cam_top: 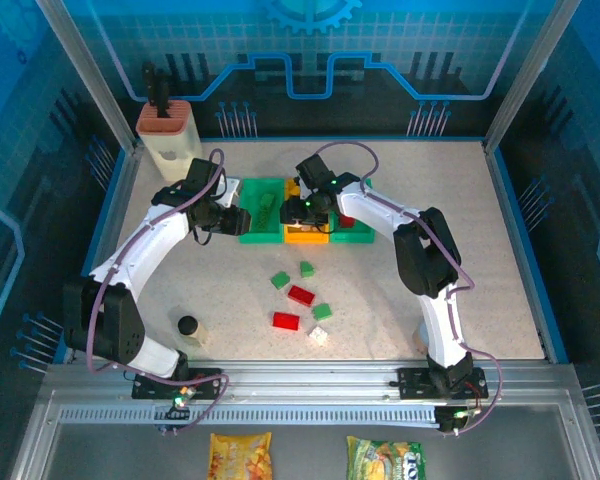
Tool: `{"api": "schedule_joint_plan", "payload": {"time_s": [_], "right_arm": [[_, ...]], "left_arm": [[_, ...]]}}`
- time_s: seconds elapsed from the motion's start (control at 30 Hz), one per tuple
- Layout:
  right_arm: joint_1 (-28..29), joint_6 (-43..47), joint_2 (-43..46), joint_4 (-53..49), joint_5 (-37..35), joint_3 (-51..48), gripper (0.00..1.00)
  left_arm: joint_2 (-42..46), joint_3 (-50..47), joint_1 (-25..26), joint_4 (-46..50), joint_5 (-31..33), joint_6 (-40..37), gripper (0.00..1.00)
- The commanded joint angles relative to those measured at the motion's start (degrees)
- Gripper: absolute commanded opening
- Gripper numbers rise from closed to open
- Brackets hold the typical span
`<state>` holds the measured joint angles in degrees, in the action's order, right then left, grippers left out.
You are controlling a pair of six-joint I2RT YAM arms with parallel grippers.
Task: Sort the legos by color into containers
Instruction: Place the lego in the container.
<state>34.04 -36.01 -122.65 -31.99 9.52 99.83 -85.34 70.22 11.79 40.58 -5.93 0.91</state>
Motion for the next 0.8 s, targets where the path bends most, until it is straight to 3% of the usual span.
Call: {"api": "schedule_joint_plan", "payload": {"time_s": [0.0, 0.77], "right_arm": [[-0.67, -0.36, -0.77, 0.28, 1.04, 0.19, 0.56], [-0.64, 1.63, 1.00, -3.83, -1.56, 0.47, 0.67]], "left_arm": [[1.03, -0.62, -0.19, -0.37, -1.93, -0.91, 0.47], [0.71, -0.61, -0.19, -0.32, -2.24, -0.91, 0.47]]}}
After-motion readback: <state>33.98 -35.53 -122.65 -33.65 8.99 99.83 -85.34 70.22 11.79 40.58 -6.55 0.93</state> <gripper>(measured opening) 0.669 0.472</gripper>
